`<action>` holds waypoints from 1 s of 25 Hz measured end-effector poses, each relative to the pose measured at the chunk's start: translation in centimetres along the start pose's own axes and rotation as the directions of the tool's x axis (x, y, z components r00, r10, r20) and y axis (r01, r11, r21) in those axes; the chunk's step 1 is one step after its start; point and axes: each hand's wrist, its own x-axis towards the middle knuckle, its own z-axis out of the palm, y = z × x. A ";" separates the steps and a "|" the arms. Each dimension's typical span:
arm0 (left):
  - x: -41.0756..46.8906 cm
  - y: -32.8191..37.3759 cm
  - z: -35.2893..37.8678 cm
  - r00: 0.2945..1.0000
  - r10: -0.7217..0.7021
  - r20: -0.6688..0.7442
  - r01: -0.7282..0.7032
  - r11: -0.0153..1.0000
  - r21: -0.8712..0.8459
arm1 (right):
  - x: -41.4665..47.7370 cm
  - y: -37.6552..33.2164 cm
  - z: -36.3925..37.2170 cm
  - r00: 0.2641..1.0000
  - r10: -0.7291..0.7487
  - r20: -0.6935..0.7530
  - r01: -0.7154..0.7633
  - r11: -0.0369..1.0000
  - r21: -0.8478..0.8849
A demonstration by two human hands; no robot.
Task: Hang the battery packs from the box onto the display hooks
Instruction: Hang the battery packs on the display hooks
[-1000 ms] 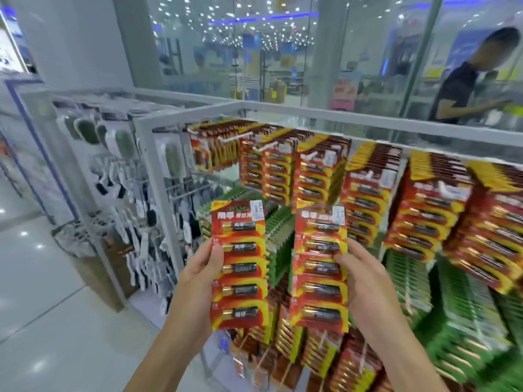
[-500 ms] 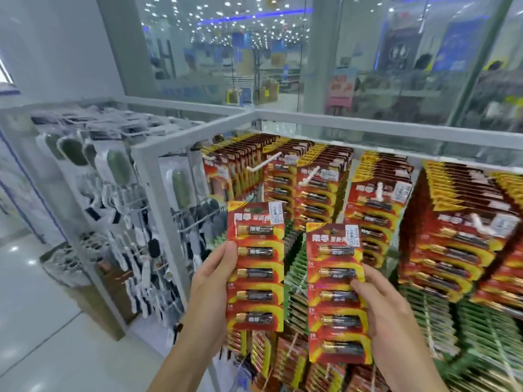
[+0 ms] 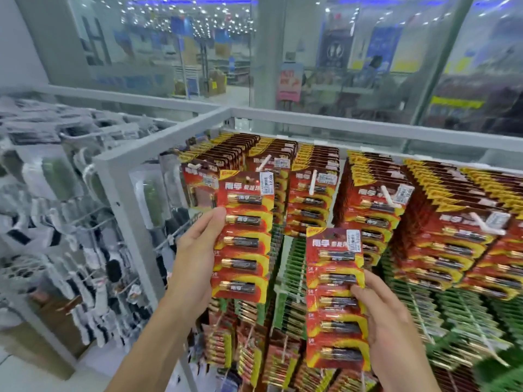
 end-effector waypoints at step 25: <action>10.9 -3.4 6.1 0.987 -0.009 -0.160 0.002 0.999 -0.042 | -1.8 -3.5 -1.4 0.917 -0.313 -0.247 0.324 0.946 0.002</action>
